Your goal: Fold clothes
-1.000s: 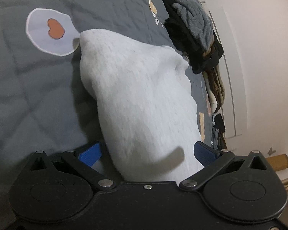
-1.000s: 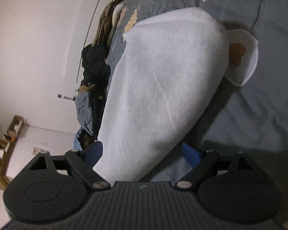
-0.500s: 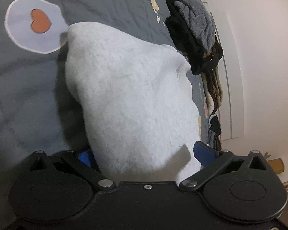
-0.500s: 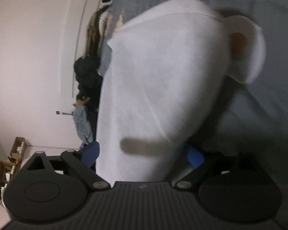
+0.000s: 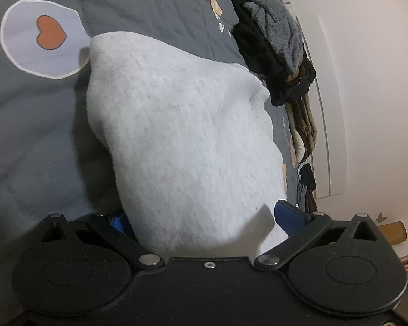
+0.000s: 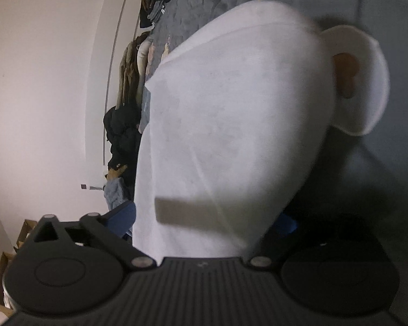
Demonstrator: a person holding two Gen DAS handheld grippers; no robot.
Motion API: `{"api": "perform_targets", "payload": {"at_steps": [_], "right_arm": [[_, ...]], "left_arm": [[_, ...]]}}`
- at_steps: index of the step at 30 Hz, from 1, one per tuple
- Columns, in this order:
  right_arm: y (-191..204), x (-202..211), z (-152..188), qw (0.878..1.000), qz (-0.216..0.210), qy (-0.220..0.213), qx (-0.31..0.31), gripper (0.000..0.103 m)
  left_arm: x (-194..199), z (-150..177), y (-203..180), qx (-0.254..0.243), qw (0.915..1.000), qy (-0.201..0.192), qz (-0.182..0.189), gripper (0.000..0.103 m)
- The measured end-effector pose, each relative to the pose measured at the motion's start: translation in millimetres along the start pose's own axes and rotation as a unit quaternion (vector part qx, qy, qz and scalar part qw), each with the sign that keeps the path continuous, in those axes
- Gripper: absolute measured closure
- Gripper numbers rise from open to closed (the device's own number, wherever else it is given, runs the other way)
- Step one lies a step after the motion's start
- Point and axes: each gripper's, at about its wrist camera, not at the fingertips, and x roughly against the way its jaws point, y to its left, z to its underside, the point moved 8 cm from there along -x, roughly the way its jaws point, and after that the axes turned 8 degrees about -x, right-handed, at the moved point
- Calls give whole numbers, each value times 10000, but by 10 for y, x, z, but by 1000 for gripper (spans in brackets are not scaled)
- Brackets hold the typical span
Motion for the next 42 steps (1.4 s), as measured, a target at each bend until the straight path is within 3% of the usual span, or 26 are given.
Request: {"api": "perform_targets", "payload": {"at_steps": [5,10,13,16,20,26,31,33,34,35,37,38,42], "right_arm": [[92,-95,-19,9997,124,-122,-149,0],[255,55,-12,9982,-505,-128,-283,0],[-38,-77,70,9988,268,332,-250,1],[47,-75,85,9994,28,222,-265,0],[234,-115,93,9989,-224,97,-389,0],[110,-261,90,9995,236,187,-81,0],[164,-353,87,9991,305,-37,-285,0],[197,-332,106,9991,377,-74,-189,1],[214,-321,115,9990,413,-93,-142,8],[231,-310,124,9989,449,-111,-94,24],[264,-288,142,9985,521,-148,2,41],[281,-277,151,9983,557,-166,50,49],[413,-203,249,9980,571,-263,-21,57]], "left_arm": [[-72,-53,-45,84,9999,-45,41,1],[-69,-58,-80,126,9997,-75,171,1],[-105,2,29,60,9999,-39,112,3],[-97,30,39,-72,9998,-94,171,3],[-113,-49,-114,148,9995,-34,274,1],[-247,6,-21,-171,9998,-75,-7,0],[-302,-20,-75,-185,9997,-170,-76,2],[-297,-24,-108,-191,9996,-198,-65,18],[-287,-21,-115,-245,9995,-192,-67,30],[-279,-22,-124,-296,9994,-185,-60,40],[-266,-37,-154,-375,9992,-153,2,53],[-249,-34,-164,-408,9991,-129,3,58],[-175,-42,-244,-475,9988,-80,-72,66]]}}
